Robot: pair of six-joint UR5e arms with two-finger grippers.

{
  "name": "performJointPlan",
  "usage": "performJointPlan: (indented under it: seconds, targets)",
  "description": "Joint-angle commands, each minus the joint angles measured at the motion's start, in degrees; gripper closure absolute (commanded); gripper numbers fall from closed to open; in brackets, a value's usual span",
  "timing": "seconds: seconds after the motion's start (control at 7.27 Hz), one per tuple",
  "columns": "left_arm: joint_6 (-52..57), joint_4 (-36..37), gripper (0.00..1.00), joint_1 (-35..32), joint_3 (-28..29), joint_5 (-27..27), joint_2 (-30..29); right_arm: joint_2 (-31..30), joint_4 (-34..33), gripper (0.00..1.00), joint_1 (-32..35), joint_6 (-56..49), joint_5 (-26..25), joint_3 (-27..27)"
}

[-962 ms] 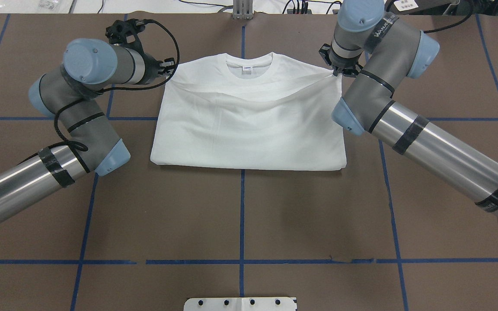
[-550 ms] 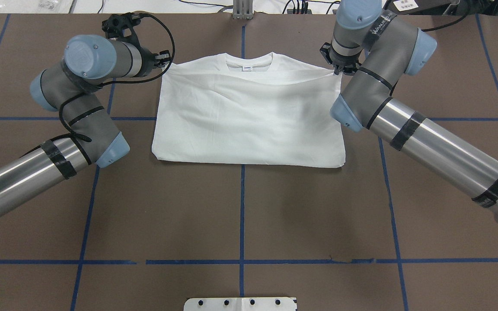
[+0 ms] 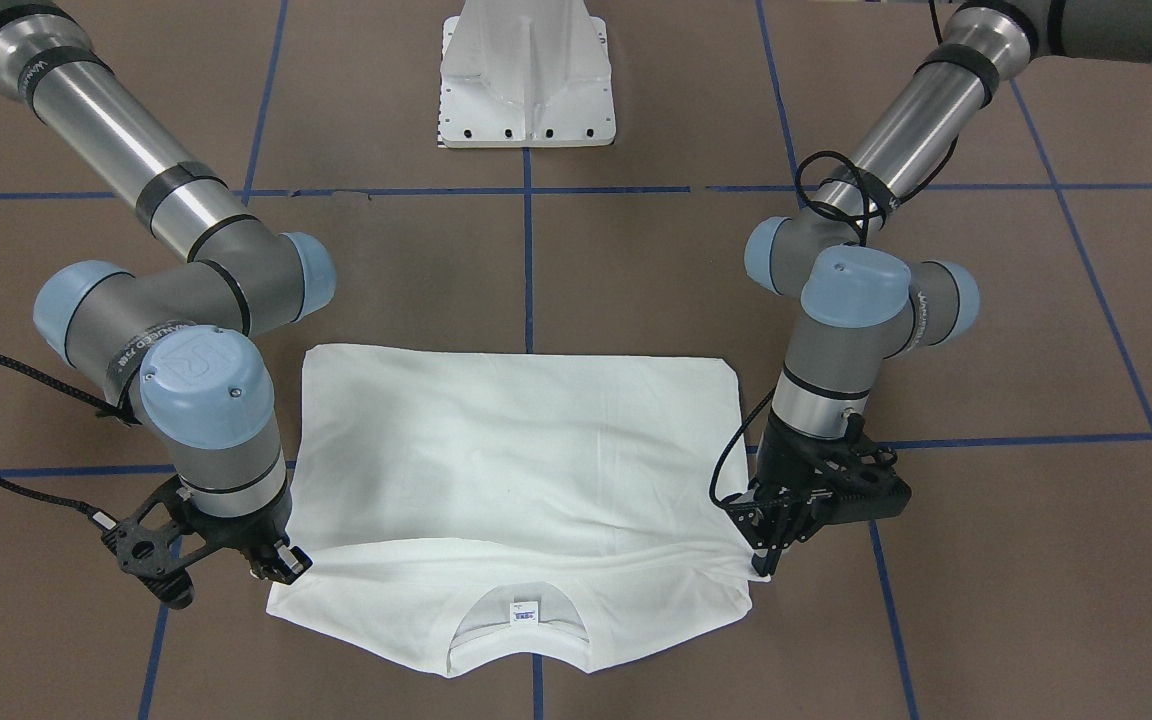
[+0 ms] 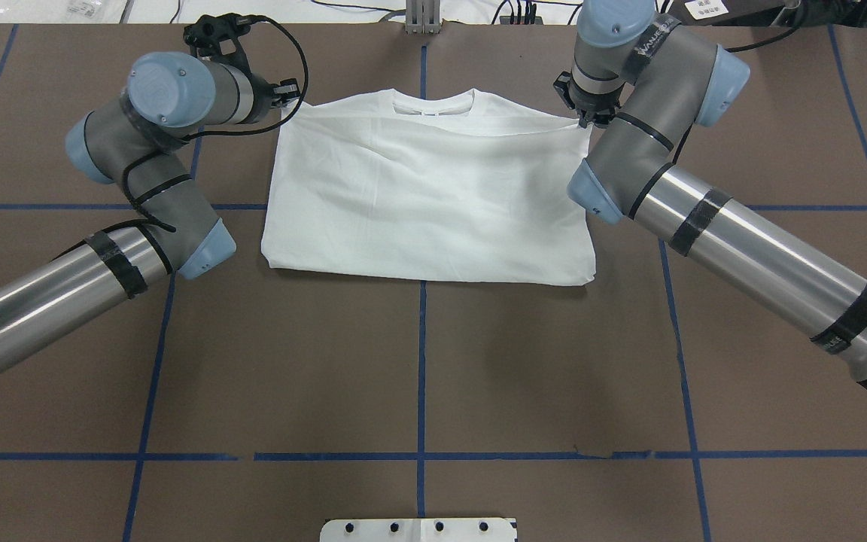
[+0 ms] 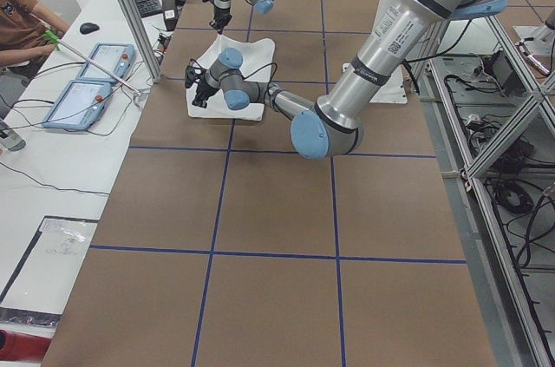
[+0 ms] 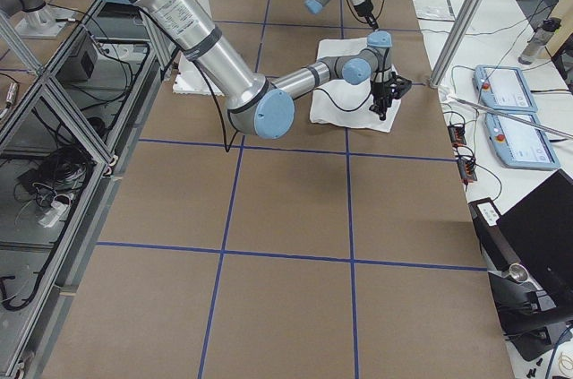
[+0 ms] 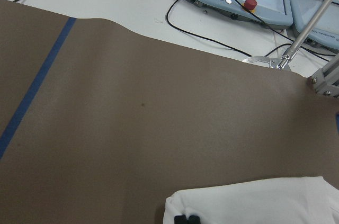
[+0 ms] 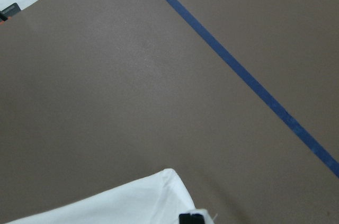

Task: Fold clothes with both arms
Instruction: 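Lay the hem down near the collar and open both grippers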

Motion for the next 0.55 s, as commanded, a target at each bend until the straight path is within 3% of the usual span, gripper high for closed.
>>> performJointPlan:
  seconds: [0.0, 0.14, 0.28, 0.41]
  targets:
    - [0.02, -1.20, 0.75, 0.04, 1.63, 0.02, -0.42, 0.10, 0.33, 1.00, -0.30, -0.06, -0.36, -0.19]
    - [0.02, -1.29, 0.71, 0.04, 1.63, 0.02, -0.34, 0.10, 0.33, 1.00, -0.39, -0.06, -0.45, -0.19]
    - [0.02, -1.29, 0.65, -0.05, 1.63, -0.07, -0.34, 0.10, 1.20, 0.86, -0.39, -0.06, -0.45, -0.19]
    - [-0.07, -1.29, 0.61, -0.05, 1.54, -0.07, -0.34, 0.10, 1.90, 0.51, -0.21, -0.06, -0.45, -0.19]
